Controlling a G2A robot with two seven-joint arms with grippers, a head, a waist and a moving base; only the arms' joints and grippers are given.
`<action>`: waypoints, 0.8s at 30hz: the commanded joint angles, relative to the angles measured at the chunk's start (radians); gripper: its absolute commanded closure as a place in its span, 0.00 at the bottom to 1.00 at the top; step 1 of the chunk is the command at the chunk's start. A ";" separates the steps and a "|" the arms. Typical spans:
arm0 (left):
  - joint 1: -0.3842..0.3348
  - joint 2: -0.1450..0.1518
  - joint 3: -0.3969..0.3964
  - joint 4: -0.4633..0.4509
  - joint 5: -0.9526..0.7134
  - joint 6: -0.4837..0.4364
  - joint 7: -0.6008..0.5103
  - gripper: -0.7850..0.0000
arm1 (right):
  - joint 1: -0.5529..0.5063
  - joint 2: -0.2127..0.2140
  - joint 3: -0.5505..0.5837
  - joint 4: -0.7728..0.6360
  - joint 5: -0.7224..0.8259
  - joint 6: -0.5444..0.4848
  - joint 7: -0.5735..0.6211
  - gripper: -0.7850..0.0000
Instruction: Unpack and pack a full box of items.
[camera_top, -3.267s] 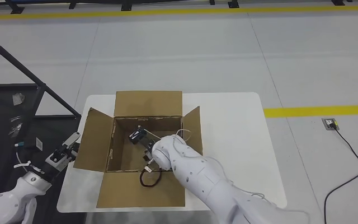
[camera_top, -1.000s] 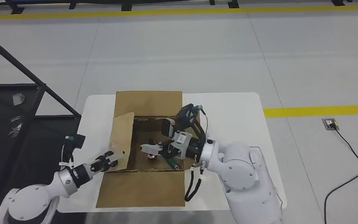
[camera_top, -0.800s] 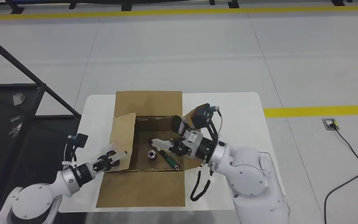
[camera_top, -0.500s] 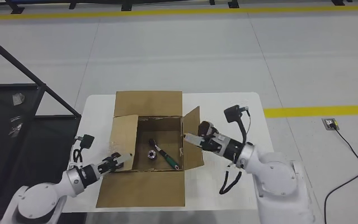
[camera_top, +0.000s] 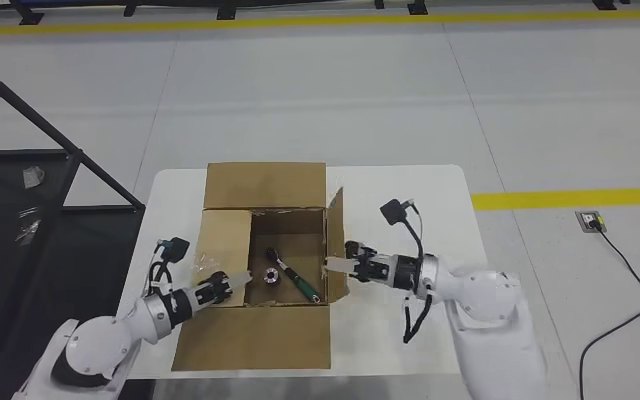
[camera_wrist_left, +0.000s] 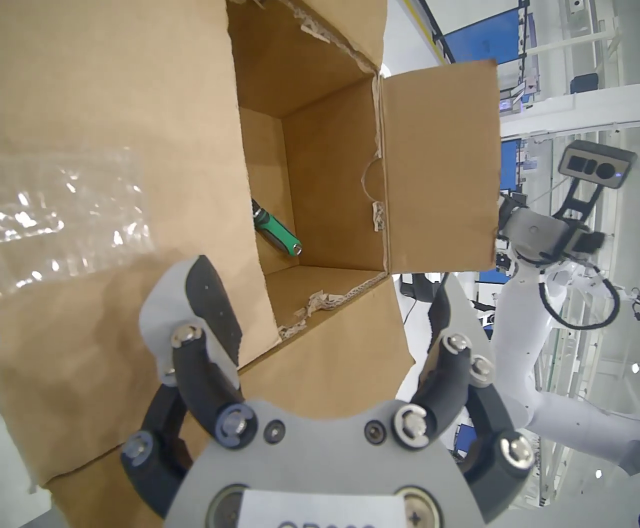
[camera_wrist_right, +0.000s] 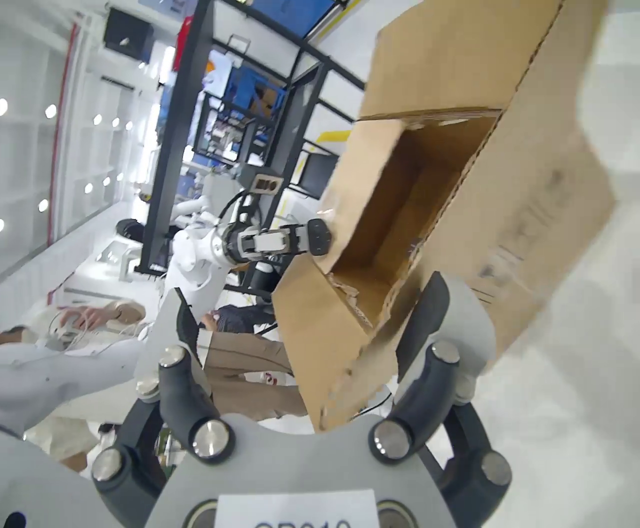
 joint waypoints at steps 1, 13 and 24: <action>-0.001 -0.001 0.006 0.001 0.002 0.005 0.008 0.00 | 0.033 -0.003 -0.048 0.039 0.070 -0.052 0.003 0.00; 0.030 0.000 -0.045 -0.007 -0.084 -0.020 0.020 0.00 | 0.257 -0.044 -0.346 0.397 0.035 -0.085 -0.166 0.00; 0.130 0.010 -0.267 0.013 -0.254 -0.088 0.034 0.00 | 0.338 -0.063 -0.450 0.566 -0.002 -0.058 -0.251 0.00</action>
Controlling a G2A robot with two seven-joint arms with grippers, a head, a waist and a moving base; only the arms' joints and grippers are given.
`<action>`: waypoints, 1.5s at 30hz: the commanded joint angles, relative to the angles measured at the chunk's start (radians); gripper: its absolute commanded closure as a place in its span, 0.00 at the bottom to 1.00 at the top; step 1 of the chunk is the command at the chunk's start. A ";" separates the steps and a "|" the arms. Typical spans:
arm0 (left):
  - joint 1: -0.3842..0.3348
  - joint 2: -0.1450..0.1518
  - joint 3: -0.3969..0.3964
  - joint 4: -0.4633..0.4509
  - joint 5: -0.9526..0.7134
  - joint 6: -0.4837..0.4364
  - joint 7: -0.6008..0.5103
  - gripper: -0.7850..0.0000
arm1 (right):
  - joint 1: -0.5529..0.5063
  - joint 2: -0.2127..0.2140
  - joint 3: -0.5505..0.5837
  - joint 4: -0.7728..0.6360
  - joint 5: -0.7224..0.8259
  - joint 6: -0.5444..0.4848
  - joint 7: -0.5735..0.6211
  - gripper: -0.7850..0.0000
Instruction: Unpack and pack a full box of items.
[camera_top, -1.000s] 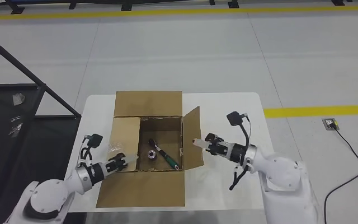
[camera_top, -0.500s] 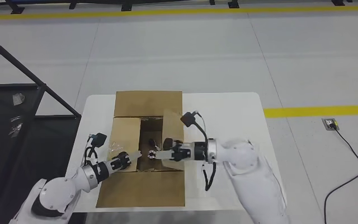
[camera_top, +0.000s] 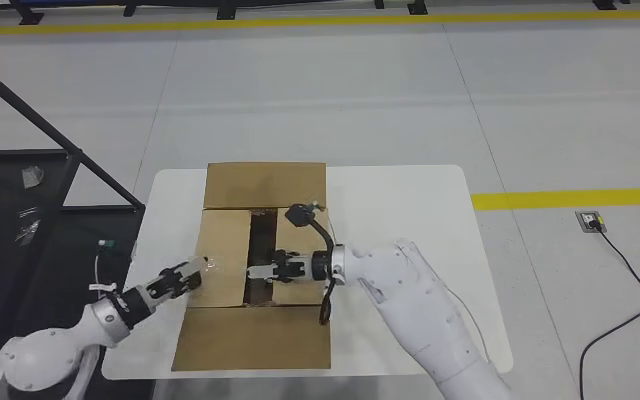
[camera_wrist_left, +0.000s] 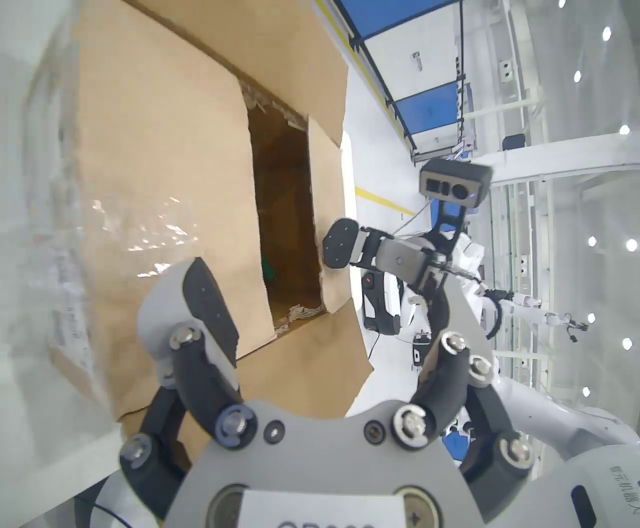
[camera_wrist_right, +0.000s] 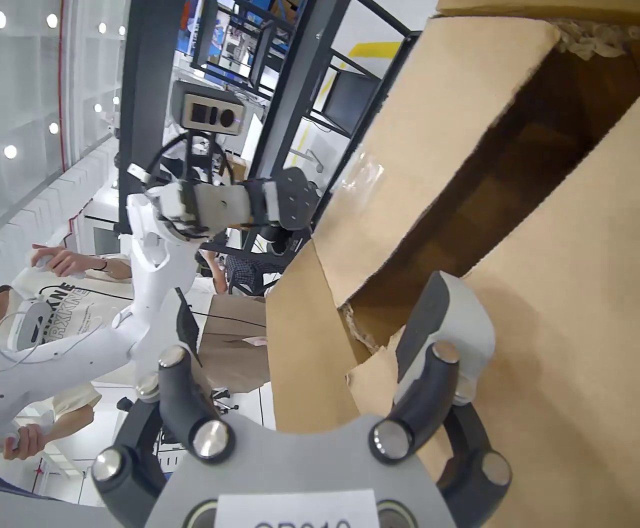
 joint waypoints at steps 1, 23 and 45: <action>0.019 0.000 -0.042 0.008 -0.029 0.001 0.019 0.00 | 0.011 -0.004 -0.018 0.026 -0.003 0.008 -0.012 0.00; 0.146 -0.017 -0.190 0.077 -0.328 0.054 0.073 0.00 | 0.059 -0.015 -0.077 0.032 -0.019 -0.022 -0.049 0.00; 0.044 -0.042 0.020 0.232 -0.290 0.205 0.282 0.00 | 0.194 -0.125 -0.218 0.448 0.149 -0.138 -0.227 0.00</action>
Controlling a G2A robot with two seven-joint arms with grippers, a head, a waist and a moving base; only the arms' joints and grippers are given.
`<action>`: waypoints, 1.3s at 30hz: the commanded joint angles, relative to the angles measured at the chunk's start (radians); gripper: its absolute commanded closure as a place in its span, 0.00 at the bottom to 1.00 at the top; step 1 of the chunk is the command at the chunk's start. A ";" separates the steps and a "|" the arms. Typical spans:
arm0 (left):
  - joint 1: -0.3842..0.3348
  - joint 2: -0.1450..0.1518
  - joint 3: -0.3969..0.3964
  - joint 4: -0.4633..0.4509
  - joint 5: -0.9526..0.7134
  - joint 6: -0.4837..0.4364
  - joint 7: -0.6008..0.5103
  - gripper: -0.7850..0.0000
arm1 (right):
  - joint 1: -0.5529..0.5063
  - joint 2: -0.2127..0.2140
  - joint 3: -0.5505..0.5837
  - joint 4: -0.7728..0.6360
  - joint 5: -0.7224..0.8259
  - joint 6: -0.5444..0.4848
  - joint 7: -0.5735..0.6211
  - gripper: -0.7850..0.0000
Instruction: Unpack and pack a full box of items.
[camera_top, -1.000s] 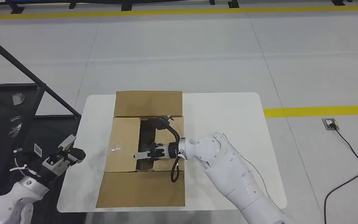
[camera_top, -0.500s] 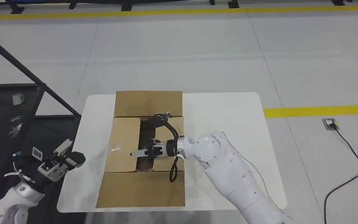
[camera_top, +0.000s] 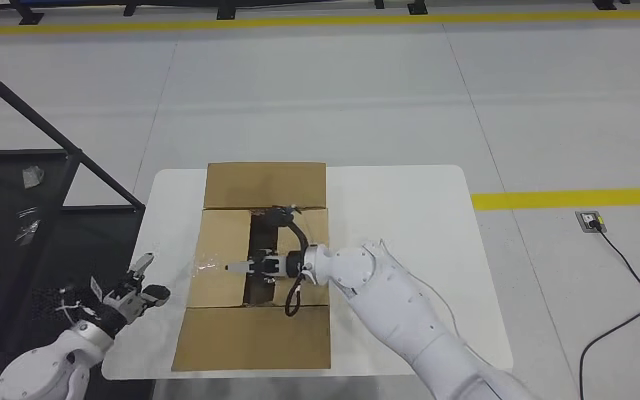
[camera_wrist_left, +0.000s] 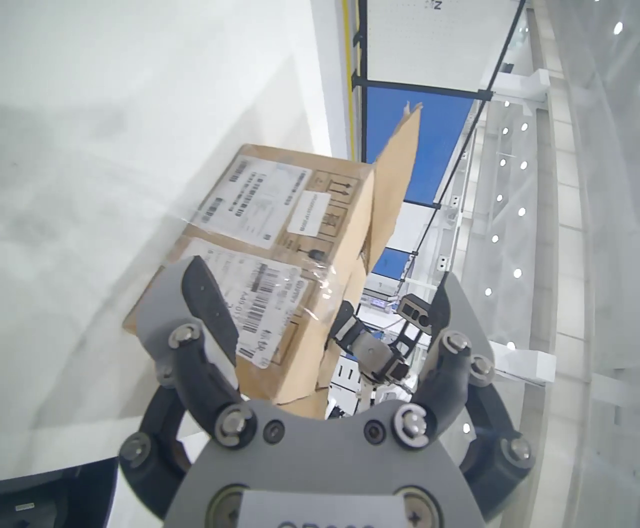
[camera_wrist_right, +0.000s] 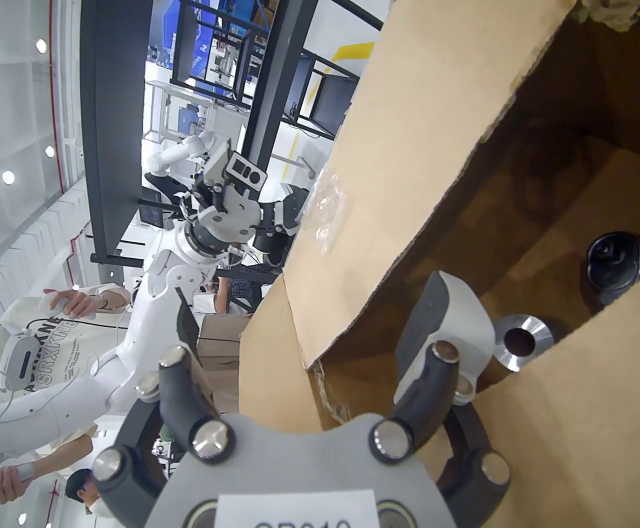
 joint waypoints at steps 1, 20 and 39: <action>-0.012 -0.005 0.033 0.013 0.016 -0.012 0.020 0.00 | 0.014 -0.016 -0.011 0.056 0.025 -0.026 -0.011 0.00; -0.107 -0.050 0.170 0.119 -0.095 -0.034 0.176 0.00 | 0.089 -0.111 -0.055 0.297 0.088 -0.147 -0.047 0.00; -0.079 -0.067 0.135 0.168 -0.151 -0.060 0.204 0.00 | 0.118 -0.141 -0.044 0.371 0.093 -0.159 -0.023 0.00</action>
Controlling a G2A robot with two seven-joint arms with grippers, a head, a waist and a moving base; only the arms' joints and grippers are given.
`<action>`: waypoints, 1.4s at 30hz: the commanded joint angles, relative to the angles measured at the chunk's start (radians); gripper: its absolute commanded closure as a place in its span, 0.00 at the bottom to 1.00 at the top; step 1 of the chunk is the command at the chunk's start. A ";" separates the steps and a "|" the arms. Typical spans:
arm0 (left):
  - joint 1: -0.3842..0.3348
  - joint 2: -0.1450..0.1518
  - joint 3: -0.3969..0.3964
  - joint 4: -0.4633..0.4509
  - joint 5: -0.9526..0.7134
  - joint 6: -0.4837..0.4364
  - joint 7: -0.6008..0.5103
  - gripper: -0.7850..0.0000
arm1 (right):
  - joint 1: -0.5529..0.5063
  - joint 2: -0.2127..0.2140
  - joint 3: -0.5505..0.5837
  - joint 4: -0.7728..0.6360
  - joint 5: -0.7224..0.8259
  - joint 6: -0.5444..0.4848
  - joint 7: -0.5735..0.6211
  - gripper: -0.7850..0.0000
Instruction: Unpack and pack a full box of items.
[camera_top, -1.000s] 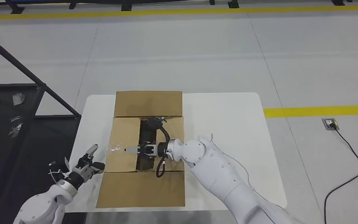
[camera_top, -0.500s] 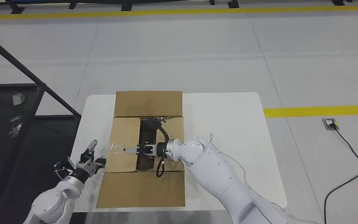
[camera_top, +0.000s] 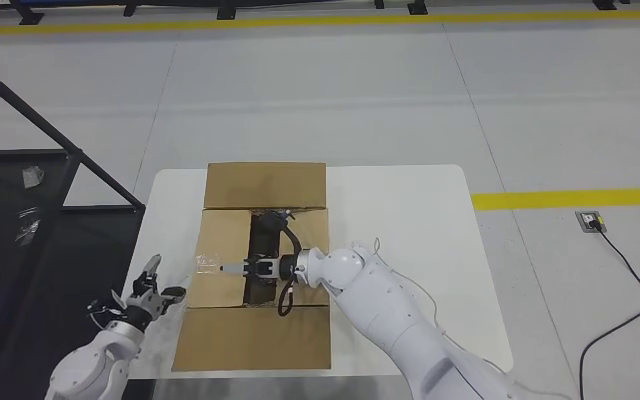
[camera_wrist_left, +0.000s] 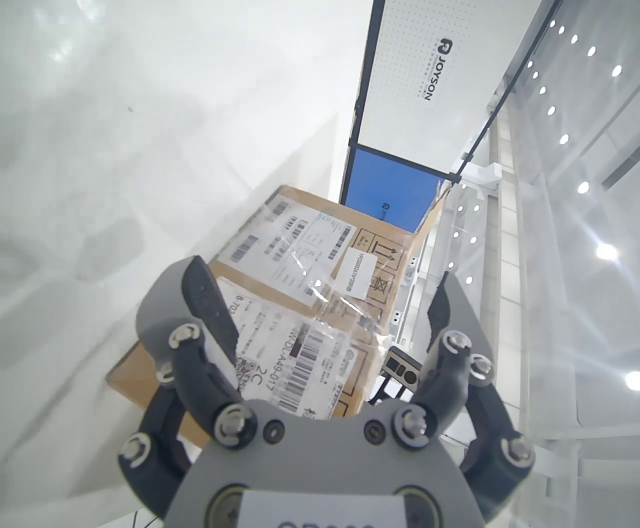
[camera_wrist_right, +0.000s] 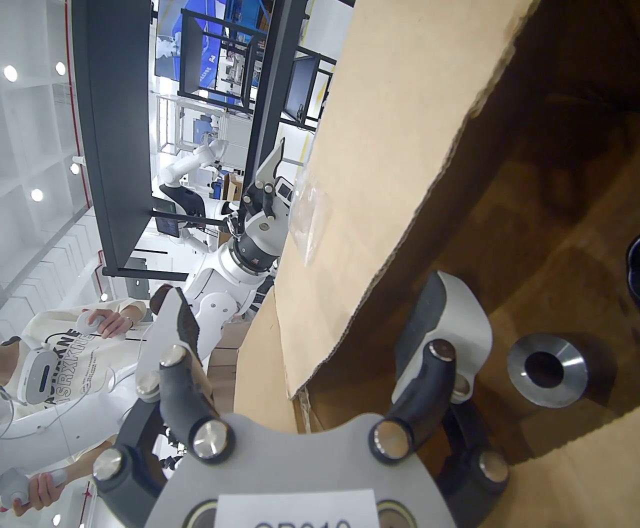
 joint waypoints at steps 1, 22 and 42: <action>0.000 -0.001 -0.001 0.008 -0.009 0.017 -0.008 0.00 | 0.001 -0.001 0.002 0.004 -0.002 -0.002 0.000 0.00; -0.071 -0.031 0.037 0.073 -0.063 -0.001 0.045 0.75 | 0.002 -0.018 0.013 0.019 -0.019 0.004 0.022 0.00; -0.036 -0.041 0.005 0.027 -0.029 -0.026 0.043 0.00 | 0.005 -0.031 0.026 0.038 -0.030 0.012 0.052 0.00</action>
